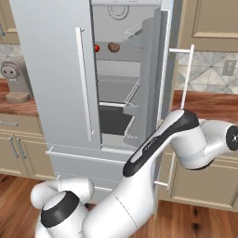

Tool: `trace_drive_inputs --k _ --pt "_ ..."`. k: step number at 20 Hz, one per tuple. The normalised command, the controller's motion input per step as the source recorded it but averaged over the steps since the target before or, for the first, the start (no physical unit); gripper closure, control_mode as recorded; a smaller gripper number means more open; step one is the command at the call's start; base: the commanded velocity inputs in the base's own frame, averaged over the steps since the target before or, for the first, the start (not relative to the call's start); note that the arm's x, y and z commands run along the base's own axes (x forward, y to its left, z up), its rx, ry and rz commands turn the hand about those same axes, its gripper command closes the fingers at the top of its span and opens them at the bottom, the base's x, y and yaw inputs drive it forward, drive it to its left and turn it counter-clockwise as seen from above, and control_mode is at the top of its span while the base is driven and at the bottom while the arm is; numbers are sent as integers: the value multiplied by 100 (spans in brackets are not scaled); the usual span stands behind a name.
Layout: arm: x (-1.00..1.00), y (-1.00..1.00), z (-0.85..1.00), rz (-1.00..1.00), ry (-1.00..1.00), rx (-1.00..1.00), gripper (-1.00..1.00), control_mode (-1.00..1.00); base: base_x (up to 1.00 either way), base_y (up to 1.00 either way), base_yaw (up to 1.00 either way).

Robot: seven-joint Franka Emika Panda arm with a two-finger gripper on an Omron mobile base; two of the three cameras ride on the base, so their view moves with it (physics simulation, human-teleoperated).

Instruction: Place the tomato in the correct fridge rack based on whether it is a fruit or vegetable. Finally, close the fridge door.

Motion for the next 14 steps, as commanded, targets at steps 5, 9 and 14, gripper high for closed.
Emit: trace_drive_inputs --k 5,9,14 --pt "41 93 -7 0 -3 0 -100 -100 0 0 0" --pt "43 100 -1 0 -5 0 -100 -100 0 0 0" --pt "42 100 0 0 -6 0 -100 -100 0 0 0"
